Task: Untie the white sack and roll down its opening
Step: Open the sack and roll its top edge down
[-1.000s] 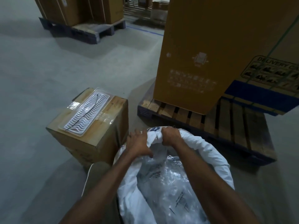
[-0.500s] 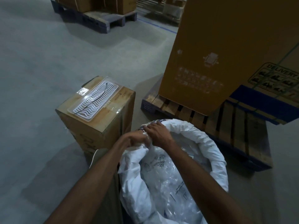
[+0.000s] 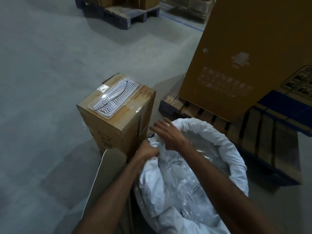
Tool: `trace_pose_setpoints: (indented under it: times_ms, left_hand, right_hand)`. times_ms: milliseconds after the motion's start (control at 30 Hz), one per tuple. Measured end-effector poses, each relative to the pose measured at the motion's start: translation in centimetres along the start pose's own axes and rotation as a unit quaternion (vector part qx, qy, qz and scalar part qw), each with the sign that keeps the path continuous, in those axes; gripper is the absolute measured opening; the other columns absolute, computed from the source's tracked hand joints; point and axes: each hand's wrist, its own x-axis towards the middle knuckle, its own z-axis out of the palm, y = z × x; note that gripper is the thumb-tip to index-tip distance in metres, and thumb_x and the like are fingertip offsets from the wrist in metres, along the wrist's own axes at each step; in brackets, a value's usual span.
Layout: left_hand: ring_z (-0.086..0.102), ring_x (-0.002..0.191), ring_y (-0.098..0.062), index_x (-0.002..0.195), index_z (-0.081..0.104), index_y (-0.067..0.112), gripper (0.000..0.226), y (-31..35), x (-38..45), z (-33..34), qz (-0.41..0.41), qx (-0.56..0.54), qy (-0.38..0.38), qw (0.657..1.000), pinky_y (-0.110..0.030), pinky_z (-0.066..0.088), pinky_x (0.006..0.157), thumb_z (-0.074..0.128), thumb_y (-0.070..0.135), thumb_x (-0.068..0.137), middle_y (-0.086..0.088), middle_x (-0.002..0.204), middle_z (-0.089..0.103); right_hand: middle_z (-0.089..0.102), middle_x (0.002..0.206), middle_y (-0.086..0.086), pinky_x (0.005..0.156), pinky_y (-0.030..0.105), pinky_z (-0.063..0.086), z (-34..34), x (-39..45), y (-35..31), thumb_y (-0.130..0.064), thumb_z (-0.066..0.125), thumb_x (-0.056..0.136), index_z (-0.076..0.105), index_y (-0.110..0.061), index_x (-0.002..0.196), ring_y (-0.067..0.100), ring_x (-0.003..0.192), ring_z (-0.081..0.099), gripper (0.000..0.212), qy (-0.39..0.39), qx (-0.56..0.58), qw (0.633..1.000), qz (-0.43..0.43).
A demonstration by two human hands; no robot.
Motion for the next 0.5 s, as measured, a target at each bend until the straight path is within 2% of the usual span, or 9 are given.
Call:
trace_pose_setpoints:
  times_ms: [67,133,200,233,300,333,400,467,500]
  left_hand:
    - [0.061,0.08,-0.018,0.126,0.059,-0.003,0.035,0.3,0.7,-1.5,-0.06,-0.093,-0.095,0.989,-0.024,0.054,0.069,0.062,-0.006,0.091,-0.016,0.107,0.063]
    - [0.059,0.078,-0.018,0.117,0.061,0.0,0.034,0.1,0.9,-1.7,-0.088,-0.041,-0.113,0.989,-0.028,0.051,0.074,0.07,-0.003,0.084,-0.014,0.104,0.061]
    - [0.06,0.094,-0.02,0.127,0.059,0.003,0.06,-0.4,0.3,-1.0,-0.086,0.014,-0.075,0.993,-0.028,0.051,0.08,0.085,0.009,0.073,-0.009,0.115,0.062]
    - [0.059,0.109,-0.023,0.137,0.053,0.008,0.082,-0.9,-0.4,-0.7,-0.08,0.025,-0.05,0.995,-0.031,0.052,0.09,0.092,0.022,0.066,-0.01,0.13,0.059]
    - [0.042,0.137,-0.031,0.154,0.028,0.02,0.126,-2.1,-2.3,-0.2,-0.068,0.099,0.018,0.993,-0.043,0.042,0.111,0.093,0.057,0.052,-0.012,0.154,0.033]
    - [0.035,0.141,-0.036,0.157,0.018,0.022,0.136,-2.9,-3.3,0.3,-0.066,0.157,0.05,0.984,-0.046,0.038,0.113,0.088,0.068,0.049,-0.013,0.156,0.026]
    - [0.039,0.139,-0.039,0.156,0.016,0.015,0.13,-4.3,-4.5,1.2,-0.072,0.195,0.085,0.974,-0.045,0.039,0.109,0.084,0.07,0.059,-0.019,0.153,0.031]
    - [0.048,0.134,-0.037,0.151,0.03,0.007,0.105,-4.7,-5.0,2.1,-0.082,0.118,0.084,0.986,-0.04,0.043,0.104,0.084,0.053,0.073,-0.019,0.149,0.044]
    - [0.053,0.129,-0.036,0.146,0.038,0.005,0.09,-4.7,-4.6,2.4,-0.096,0.054,0.083,0.99,-0.038,0.046,0.101,0.083,0.042,0.078,-0.018,0.144,0.051]
  right_hand:
    - [0.053,0.142,0.013,0.118,0.052,0.031,1.2,-0.8,-0.6,-0.018,0.088,0.056,0.047,-0.013,0.143,0.032,0.132,0.047,0.096,0.013,-0.005,0.998,-0.066]
    - [0.063,0.128,0.011,0.107,0.047,0.041,2.3,-0.3,-1.3,-0.016,0.084,0.06,0.055,-0.013,0.132,0.03,0.117,0.058,0.077,-0.006,-0.004,0.998,-0.061]
    - [0.07,0.113,0.007,0.099,0.044,0.044,2.3,0.9,-2.1,-0.019,0.075,0.072,0.062,-0.016,0.117,0.028,0.106,0.064,0.047,-0.04,-0.026,0.998,-0.039]
    - [0.071,0.109,0.006,0.099,0.043,0.044,1.8,1.6,-2.4,-0.02,0.07,0.077,0.065,-0.017,0.112,0.028,0.104,0.066,0.035,-0.058,-0.032,0.997,-0.027]
    - [0.072,0.113,0.007,0.101,0.042,0.046,0.9,2.7,-2.7,-0.019,0.069,0.082,0.068,-0.016,0.113,0.027,0.107,0.067,0.031,-0.108,-0.044,0.993,0.01]
    - [0.07,0.118,0.008,0.102,0.041,0.048,0.6,3.1,-2.8,-0.021,0.073,0.083,0.067,-0.015,0.118,0.027,0.11,0.067,0.035,-0.136,-0.053,0.989,0.031]
    - [0.066,0.129,0.008,0.104,0.041,0.049,0.1,3.7,-3.2,-0.029,0.077,0.084,0.064,-0.014,0.129,0.027,0.119,0.064,0.049,-0.196,-0.067,0.976,0.063]
    - [0.064,0.134,0.007,0.106,0.041,0.046,-0.2,4.0,-3.7,-0.032,0.079,0.084,0.062,-0.017,0.132,0.026,0.124,0.061,0.053,-0.214,-0.062,0.973,0.066]
    - [0.063,0.135,0.006,0.108,0.042,0.044,-0.2,4.0,-3.9,-0.031,0.08,0.082,0.061,-0.019,0.132,0.025,0.125,0.06,0.056,-0.196,-0.054,0.977,0.056]
